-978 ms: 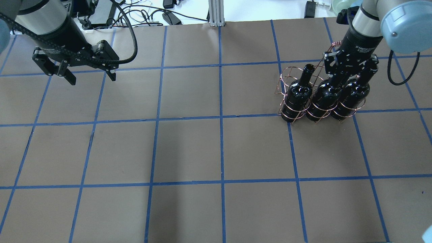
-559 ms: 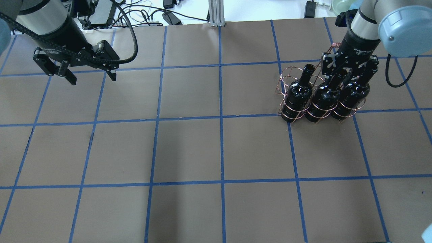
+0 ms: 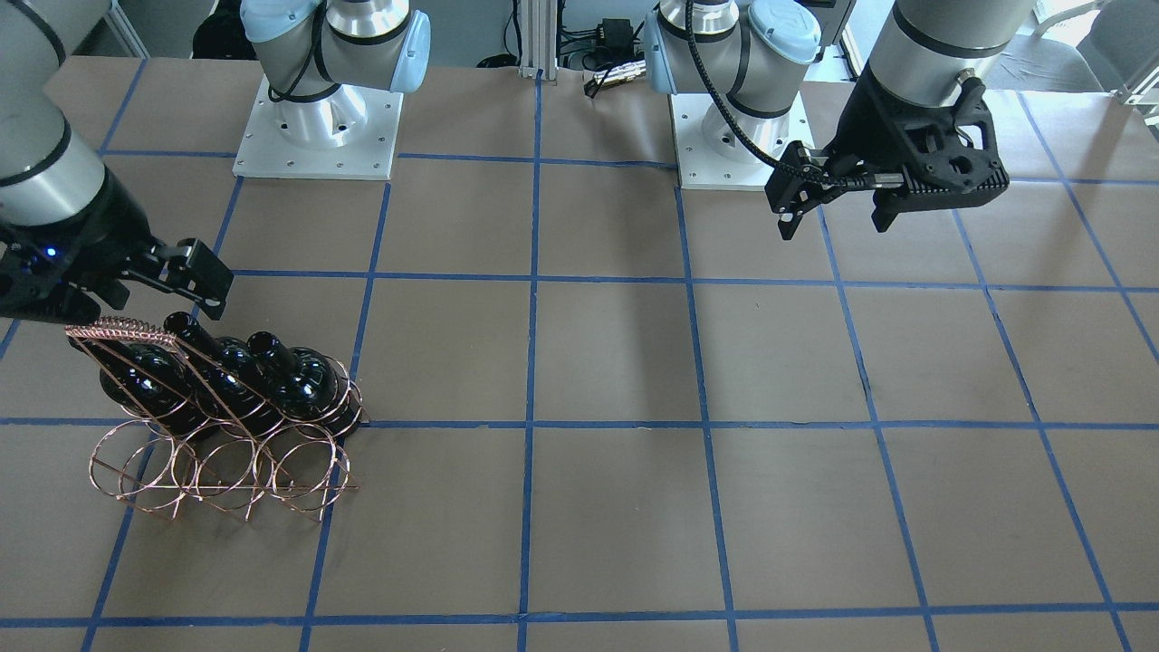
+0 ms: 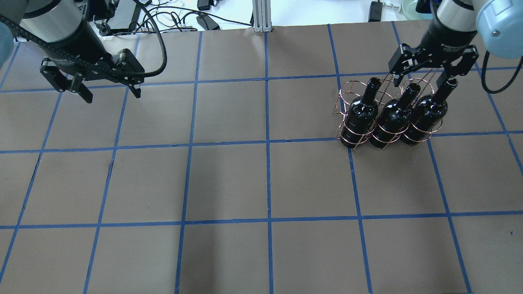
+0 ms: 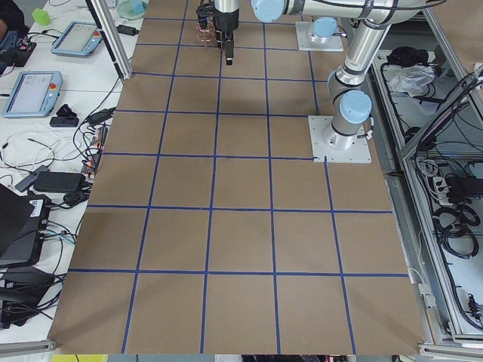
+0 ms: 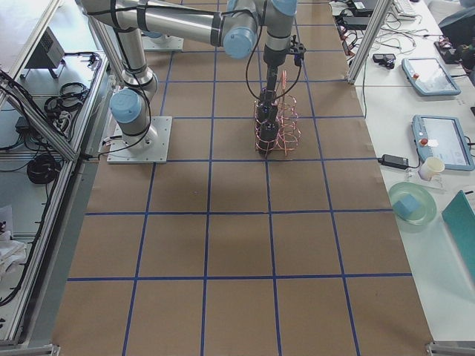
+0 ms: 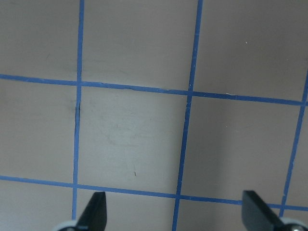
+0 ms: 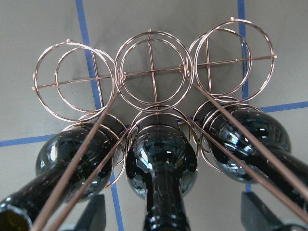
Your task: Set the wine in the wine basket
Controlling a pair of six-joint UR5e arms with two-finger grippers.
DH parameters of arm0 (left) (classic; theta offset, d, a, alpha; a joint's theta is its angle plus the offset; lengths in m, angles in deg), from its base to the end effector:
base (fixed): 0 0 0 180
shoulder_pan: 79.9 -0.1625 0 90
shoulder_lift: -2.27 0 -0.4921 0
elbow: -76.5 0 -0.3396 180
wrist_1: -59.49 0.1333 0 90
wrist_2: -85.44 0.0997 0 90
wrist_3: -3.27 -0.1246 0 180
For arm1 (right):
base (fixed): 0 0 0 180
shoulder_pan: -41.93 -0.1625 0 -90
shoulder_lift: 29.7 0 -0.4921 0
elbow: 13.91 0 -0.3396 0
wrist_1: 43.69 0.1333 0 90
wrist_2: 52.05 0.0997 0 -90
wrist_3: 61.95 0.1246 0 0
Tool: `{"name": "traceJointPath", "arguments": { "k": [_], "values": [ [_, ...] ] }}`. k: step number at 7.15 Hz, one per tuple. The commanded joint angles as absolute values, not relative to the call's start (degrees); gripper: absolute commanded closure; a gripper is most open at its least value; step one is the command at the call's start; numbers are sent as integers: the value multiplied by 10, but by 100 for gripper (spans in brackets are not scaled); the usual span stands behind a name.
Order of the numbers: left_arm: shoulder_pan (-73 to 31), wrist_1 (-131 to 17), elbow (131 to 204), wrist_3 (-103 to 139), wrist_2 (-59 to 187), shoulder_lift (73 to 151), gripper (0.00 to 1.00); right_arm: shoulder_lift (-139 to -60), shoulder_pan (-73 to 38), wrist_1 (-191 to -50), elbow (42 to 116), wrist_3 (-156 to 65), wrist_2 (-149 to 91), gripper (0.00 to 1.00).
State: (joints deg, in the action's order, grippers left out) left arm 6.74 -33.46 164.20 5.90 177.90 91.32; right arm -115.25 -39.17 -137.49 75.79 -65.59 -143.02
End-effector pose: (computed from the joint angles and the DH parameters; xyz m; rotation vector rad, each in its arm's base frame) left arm -0.1025 -0.4380 0.5498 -0.1621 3.0944 -0.0077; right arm 0.0560 -0.4904 0.5034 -0.1433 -3.1221 -0.0124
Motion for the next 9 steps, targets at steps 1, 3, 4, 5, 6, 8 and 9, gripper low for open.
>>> {"name": "traceJointPath", "arguments": {
  "k": [1, 3, 4, 5, 6, 8, 9],
  "values": [
    [68, -329, 1640, 58, 1775, 914, 0, -1226, -421, -1327, 757, -634, -1426, 0],
    [85, -330, 1640, 55, 1767, 910, 0, -1253, -452, -1320, 757, -632, -1431, 0],
    [101, -329, 1640, 55, 1768, 907, 0, -1256, -460, -1318, 757, -602, -1429, 0],
    [104, -326, 1640, 52, 1768, 908, 0, -1255, -479, -1320, 757, -582, -1431, 0],
    [104, -325, 1640, 34, 1768, 908, 0, -1254, -485, -1321, 757, -583, -1432, 0],
    [104, -325, 1640, 27, 1769, 909, 0, -1250, -484, -1334, 757, -590, -1427, 0],
    [104, -325, 1640, 27, 1769, 909, 0, -1249, -486, -1346, 757, -590, -1426, 0]
  ]
}}
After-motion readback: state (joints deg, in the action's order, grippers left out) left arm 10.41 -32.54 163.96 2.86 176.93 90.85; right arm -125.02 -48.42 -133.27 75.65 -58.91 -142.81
